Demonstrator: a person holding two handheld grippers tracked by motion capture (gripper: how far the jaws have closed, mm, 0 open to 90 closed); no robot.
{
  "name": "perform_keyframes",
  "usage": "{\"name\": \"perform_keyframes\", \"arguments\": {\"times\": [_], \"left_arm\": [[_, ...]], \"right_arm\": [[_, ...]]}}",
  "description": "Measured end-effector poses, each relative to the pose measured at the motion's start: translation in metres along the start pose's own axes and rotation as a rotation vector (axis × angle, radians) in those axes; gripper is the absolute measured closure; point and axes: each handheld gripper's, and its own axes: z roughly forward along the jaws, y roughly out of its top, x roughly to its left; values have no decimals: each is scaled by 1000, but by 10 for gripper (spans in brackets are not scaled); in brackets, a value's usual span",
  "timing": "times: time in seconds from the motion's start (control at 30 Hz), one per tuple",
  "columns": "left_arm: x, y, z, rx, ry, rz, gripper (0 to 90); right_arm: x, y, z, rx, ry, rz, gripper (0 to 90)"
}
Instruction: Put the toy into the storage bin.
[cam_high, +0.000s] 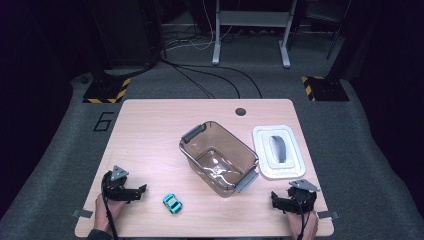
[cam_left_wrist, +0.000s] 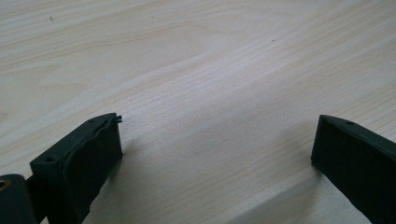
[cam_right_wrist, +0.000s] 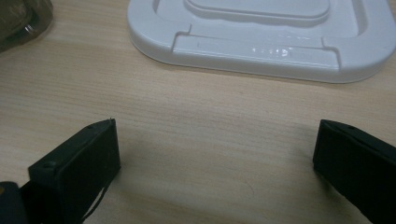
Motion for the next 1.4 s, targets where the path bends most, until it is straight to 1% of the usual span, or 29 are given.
{"name": "perform_keyframes", "arguments": {"times": [0.07,0.13,0.2,0.33,0.4,0.47,0.57,0.6,0.63,0.67,0.77,0.93,0.97,1.0,1.07,1.1,1.13,1.23,1.27,1.33,1.37,1.4], "left_arm": [[0,1,-2,6,-2,-10,9],[0,3,-8,-18,-5,-27,6],[-3,4,-15,-35,-5,-33,3],[-12,5,-27,-53,-21,-25,1],[-16,4,-32,-56,-30,-29,1],[-23,5,-37,-55,-41,-23,1],[-33,6,-42,-71,-44,-18,0],[-37,6,-43,-72,-55,-14,0],[-41,6,-44,-74,-61,-1,0],[-45,7,-45,-76,-67,8,0],[-57,8,-43,-61,-101,38,0],[-76,8,-38,-47,-147,67,0],[-80,7,-38,-55,-151,70,0],[-84,8,-38,-50,-165,77,0],[-93,7,-37,-56,-179,92,0],[-98,8,-36,-49,-198,102,0],[-102,7,-35,-48,-200,106,0],[-114,8,-30,-33,-225,132,0],[-118,7,-27,-29,-233,131,0],[-122,7,-22,-27,-233,136,0],[-123,7,-20,-19,-251,132,0],[-125,6,-17,-13,-252,136,0]], "right_arm": [[1,0,1,7,-5,-1,0],[1,0,1,6,-3,-4,0],[1,0,1,8,-6,0,0],[1,1,1,8,-7,0,0],[1,1,1,8,-7,0,0],[1,1,1,8,-8,0,0],[1,1,1,7,-9,0,0],[1,1,1,7,-9,0,0],[1,1,1,7,-10,0,0],[1,1,1,6,-10,-1,0],[1,0,1,6,-11,-1,0],[1,0,1,5,-14,0,2],[1,0,1,5,-14,0,2],[1,0,1,5,-14,0,2],[1,0,1,5,-14,0,2],[1,0,1,5,-14,1,2],[1,0,1,5,-14,0,2],[1,0,1,5,-14,0,2],[1,0,1,4,-14,0,2],[1,0,1,4,-15,0,2],[1,0,1,4,-15,0,2],[1,0,1,4,-15,0,2]]}}
